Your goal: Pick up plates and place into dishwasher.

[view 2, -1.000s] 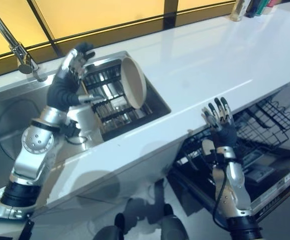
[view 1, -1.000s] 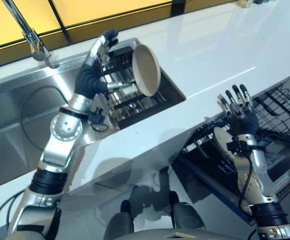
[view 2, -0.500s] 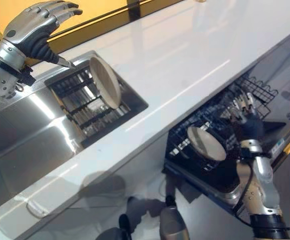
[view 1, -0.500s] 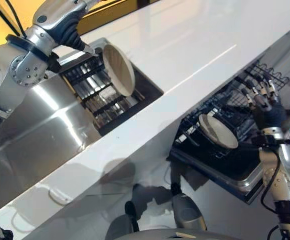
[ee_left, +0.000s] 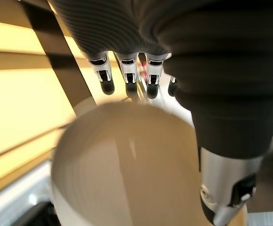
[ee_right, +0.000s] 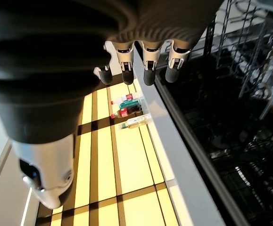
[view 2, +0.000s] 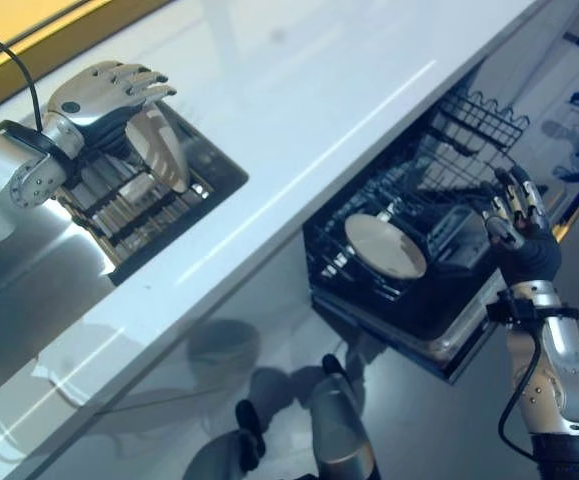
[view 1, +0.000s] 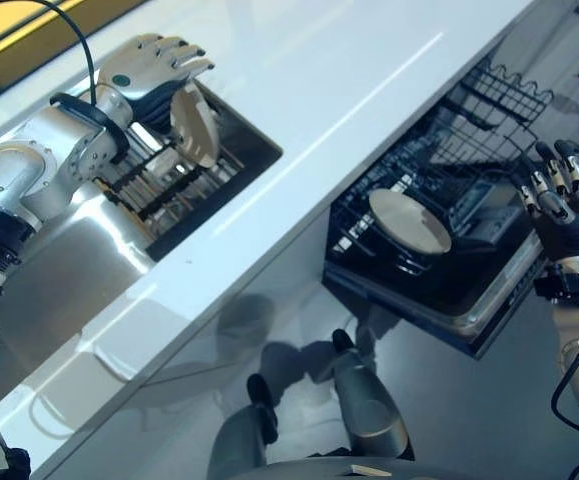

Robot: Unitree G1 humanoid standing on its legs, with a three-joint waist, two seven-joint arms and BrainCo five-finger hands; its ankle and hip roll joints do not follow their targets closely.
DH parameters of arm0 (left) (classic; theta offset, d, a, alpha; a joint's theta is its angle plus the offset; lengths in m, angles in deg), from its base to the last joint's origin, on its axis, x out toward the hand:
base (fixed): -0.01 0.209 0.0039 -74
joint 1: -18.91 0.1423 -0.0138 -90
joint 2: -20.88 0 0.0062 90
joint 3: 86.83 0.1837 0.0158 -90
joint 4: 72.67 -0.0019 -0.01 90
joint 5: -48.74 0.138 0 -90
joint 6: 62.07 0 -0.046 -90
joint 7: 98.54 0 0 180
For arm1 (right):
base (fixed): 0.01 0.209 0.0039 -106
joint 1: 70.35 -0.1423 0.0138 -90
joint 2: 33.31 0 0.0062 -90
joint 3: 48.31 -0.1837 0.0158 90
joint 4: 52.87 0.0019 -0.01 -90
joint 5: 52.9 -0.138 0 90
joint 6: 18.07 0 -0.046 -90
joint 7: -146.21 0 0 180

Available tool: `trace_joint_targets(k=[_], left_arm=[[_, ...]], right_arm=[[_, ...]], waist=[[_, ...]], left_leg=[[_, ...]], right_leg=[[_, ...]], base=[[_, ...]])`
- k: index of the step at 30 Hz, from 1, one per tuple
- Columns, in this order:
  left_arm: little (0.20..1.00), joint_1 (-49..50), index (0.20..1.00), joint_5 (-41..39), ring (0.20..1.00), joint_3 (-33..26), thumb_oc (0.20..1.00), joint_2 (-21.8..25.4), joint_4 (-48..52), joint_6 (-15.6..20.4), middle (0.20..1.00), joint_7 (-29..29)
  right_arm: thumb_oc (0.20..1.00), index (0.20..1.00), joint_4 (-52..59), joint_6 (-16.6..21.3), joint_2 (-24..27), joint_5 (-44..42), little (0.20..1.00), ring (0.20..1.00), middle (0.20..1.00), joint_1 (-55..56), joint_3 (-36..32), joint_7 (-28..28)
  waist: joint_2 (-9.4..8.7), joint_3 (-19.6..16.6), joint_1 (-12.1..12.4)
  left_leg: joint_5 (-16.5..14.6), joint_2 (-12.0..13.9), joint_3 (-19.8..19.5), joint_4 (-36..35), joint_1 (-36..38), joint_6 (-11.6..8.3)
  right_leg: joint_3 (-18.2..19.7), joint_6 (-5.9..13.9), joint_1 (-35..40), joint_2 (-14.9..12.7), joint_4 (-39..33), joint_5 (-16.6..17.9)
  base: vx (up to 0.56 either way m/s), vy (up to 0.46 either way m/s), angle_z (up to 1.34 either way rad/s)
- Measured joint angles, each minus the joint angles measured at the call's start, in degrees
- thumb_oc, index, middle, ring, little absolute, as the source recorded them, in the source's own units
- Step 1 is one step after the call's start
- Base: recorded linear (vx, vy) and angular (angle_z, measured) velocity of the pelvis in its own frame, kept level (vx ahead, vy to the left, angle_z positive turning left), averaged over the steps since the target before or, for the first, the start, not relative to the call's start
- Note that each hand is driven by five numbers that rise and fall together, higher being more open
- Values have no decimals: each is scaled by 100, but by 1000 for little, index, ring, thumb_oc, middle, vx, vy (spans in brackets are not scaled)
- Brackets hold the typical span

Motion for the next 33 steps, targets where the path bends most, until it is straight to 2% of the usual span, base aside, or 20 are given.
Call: trace_joint_targets(k=[8,9,10,16,20,26,30,33], left_arm=[[1000,-265,1000,981,1000,45,1000,-353,-658,-326,1000,-855],[881,-279,881,1139,881,46,881,-377,-722,-360,881,-884],[213,-303,213,1255,213,47,213,-398,-802,-424,213,-890],[200,-422,200,1316,200,92,200,-421,-873,-713,200,-623],[200,-422,200,1314,200,93,200,-410,-941,-724,200,-413],[200,-396,200,1304,200,93,200,-331,-994,-689,200,-266],[200,-396,200,1261,200,92,200,-155,-866,-536,200,-252],[200,-397,200,1260,200,91,200,-54,-768,-374,200,-268]], right_arm=[[1000,1000,1,165,24,-3,1000,1000,1000,-20,63,8],[1000,1000,2,193,54,-3,1000,1000,1000,-34,126,23],[1000,1000,1,198,84,-2,1000,1000,1000,-67,198,54],[1000,1000,40,196,171,-2,1000,1000,1000,-252,245,199],[1000,1000,40,189,172,-2,1000,1000,1000,-263,245,193],[1000,1000,39,110,170,0,1000,1000,1000,-277,245,150],[1000,1000,36,86,163,2,1000,1000,1000,-279,244,147],[1000,1000,26,83,125,2,1000,1000,1000,-279,244,145]], waist=[[-43,76,-22],[-43,76,-21],[-43,77,-24],[-43,76,-1],[-43,76,8],[-47,69,61],[-49,37,88],[-30,-190,116]], left_leg=[[6,31,10,-29,-103,-7],[5,27,17,-31,-105,-7],[5,28,22,-36,-112,-7],[5,31,37,-42,-102,-7],[5,31,36,-40,-40,-7],[5,42,39,-144,249,-7],[12,59,70,-249,489,-11],[42,67,88,-384,609,-21]], right_leg=[[-1,-48,-116,27,29,28],[-1,-49,-127,26,24,26],[-1,-50,-139,25,17,26],[-1,-50,-125,21,-15,26],[-4,-50,-58,20,-23,26],[-24,-52,233,18,-114,27],[-24,-68,455,28,-220,44],[-30,-78,548,30,-313,57]], base=[[-4,0,-1],[0,0,0],[0,0,0],[0,0,0],[32,11,0],[55,1,0],[68,-2,-3],[79,-1,-2]])
